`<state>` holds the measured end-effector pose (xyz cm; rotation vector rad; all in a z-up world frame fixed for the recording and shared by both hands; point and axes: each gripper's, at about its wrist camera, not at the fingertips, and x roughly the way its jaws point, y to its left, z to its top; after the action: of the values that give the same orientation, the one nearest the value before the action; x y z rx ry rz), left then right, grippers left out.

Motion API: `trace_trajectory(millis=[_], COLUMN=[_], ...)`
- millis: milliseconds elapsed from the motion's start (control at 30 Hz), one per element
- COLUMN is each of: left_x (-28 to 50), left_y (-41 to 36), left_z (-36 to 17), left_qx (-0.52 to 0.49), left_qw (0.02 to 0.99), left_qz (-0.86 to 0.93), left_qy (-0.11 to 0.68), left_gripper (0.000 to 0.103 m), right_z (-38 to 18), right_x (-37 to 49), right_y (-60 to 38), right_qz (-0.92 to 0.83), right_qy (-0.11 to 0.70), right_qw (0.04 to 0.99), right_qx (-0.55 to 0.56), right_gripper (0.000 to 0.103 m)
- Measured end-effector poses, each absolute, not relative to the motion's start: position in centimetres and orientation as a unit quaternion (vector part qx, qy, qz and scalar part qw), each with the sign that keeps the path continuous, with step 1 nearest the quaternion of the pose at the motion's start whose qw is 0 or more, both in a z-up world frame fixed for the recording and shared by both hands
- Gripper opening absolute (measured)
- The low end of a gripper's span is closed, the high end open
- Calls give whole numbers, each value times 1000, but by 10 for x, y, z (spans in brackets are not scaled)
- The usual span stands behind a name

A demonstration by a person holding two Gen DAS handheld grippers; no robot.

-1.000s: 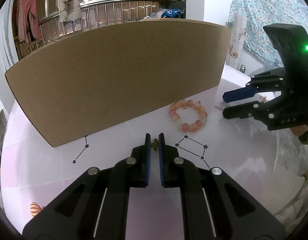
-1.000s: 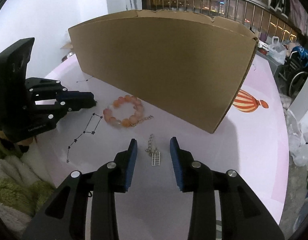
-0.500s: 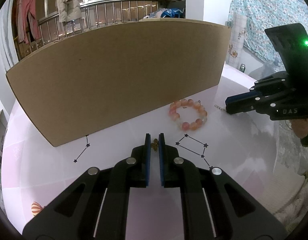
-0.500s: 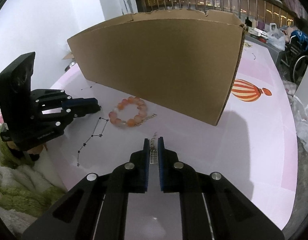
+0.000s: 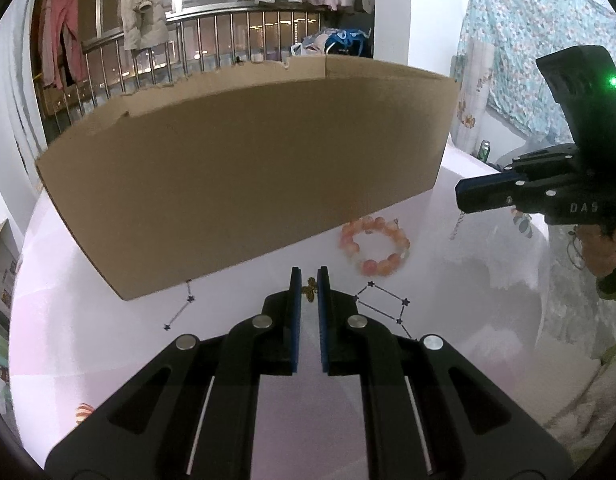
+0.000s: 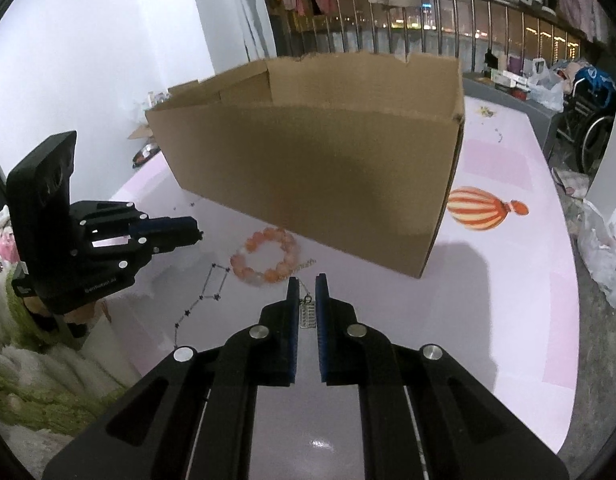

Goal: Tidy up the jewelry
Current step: 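Carry the butterfly charm in the left gripper into the box while the right gripper follows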

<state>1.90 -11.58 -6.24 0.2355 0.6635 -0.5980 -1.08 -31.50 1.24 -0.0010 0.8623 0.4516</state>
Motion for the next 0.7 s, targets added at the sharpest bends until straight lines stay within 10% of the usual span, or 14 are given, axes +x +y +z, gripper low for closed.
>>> trace_trajectory(millis=[700], left_x=[2], left_y=[-83], left_z=[-23], left_qx=[88], left_qw=[915], left_qz=[-282], left_qy=[274], left_gripper=[7], right_z=[58], right_x=[-15], right_y=[-325], right_qz=[218], right_qy=[361], right_qw=[907], right_qx=[11], right_gripper=[8])
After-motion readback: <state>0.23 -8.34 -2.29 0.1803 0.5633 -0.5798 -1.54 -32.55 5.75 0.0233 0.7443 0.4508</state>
